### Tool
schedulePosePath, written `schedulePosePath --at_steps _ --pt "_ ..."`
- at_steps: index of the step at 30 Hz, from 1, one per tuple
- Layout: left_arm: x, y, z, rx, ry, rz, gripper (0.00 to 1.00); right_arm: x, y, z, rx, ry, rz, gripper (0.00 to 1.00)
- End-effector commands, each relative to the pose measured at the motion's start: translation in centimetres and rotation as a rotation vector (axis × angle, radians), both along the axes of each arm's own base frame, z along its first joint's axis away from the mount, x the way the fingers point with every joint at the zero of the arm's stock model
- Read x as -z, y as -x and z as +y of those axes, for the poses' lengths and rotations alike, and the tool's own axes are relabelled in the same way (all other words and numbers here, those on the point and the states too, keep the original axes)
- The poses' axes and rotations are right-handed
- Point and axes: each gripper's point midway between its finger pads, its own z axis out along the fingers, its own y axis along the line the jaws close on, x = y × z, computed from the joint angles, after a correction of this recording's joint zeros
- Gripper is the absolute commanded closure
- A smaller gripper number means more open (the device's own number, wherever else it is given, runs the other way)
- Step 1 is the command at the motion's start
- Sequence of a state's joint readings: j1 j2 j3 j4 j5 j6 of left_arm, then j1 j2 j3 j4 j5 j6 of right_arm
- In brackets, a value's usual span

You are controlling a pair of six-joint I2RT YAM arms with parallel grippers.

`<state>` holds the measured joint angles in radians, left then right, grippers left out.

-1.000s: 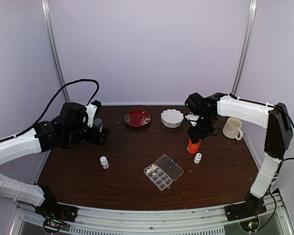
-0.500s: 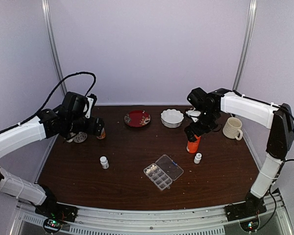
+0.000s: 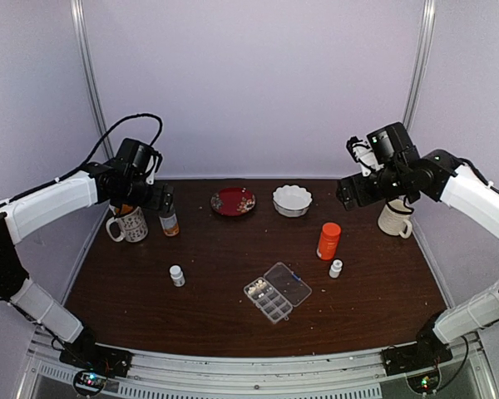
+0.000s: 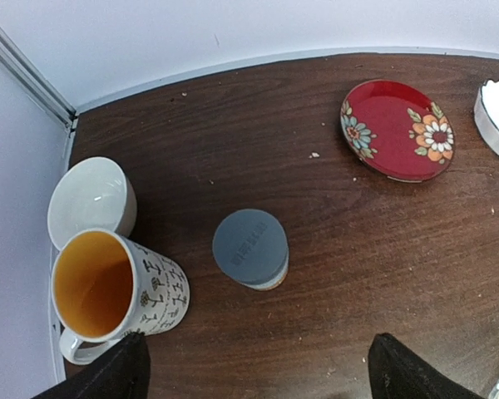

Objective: Sort the pills into containers
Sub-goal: Place the pill bottle at the center of the board, then pick up the pill bottle from the center of the board.

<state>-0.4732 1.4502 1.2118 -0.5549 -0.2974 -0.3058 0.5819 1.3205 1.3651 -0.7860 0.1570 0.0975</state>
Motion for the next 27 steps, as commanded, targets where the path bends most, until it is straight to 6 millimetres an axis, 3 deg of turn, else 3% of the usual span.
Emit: schedulePosePath --at_steps 1,7,12,21,27 --pt "0.9 -2.1 -0.3 0.014 0.022 0.056 0.08 0.8 -1.1 -1.8 0.139 -0.014 -0.023 0.0" --pt "2.6 -4.2 -1.0 0.022 0.031 0.111 0.08 1.1 -1.1 -2.7 0.189 0.021 0.008 0.0" --pt "3.6 -5.9 -1.9 0.035 0.046 0.159 0.05 0.0 -1.1 -1.8 0.172 -0.076 -0.037 0.0" --pt "7.2 -6.5 -0.4 -0.059 0.023 0.249 0.02 -0.5 -1.4 -0.6 0.113 -0.104 -0.057 0.0" --pt "8.6 -7.1 0.0 -0.078 0.011 0.268 0.03 -0.6 -1.4 0.0 0.091 -0.129 -0.055 0.0"
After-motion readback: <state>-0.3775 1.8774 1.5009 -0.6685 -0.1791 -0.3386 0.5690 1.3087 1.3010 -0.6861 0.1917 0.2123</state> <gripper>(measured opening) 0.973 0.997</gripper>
